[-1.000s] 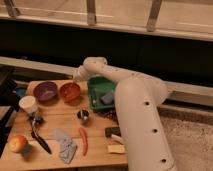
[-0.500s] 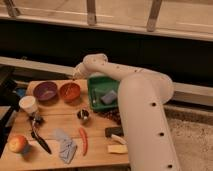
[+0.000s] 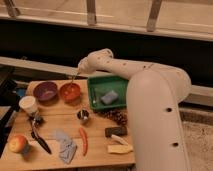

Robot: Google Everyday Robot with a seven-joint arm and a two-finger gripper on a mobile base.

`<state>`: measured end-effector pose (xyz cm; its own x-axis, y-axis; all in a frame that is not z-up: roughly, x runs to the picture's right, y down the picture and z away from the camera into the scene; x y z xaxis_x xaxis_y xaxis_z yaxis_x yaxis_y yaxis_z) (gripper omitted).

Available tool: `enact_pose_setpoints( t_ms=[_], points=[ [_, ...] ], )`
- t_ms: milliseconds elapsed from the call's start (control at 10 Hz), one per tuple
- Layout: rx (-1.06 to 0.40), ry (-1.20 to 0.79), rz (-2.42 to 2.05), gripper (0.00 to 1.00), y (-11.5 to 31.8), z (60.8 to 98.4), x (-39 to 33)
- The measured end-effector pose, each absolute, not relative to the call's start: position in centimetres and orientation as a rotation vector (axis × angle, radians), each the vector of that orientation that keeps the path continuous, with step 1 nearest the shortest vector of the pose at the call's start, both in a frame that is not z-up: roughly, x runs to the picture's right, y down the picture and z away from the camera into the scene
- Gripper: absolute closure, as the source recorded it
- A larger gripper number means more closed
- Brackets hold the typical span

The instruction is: Place fork in tray

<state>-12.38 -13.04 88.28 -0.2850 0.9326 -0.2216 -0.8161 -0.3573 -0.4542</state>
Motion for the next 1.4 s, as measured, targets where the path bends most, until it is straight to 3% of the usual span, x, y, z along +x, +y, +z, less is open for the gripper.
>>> enact_pose_setpoints(
  t_ms=[600,900,1400],
  points=[
    [-0.334,-0.224,2.109,1.0,-13.6,87.3,0.4],
    [-0.3,-0.144,2.16,1.0,-12.1,87.0,5.7],
    [-0.313,-0.111,2.169,1.0,-11.7,87.6,5.9]
  ],
)
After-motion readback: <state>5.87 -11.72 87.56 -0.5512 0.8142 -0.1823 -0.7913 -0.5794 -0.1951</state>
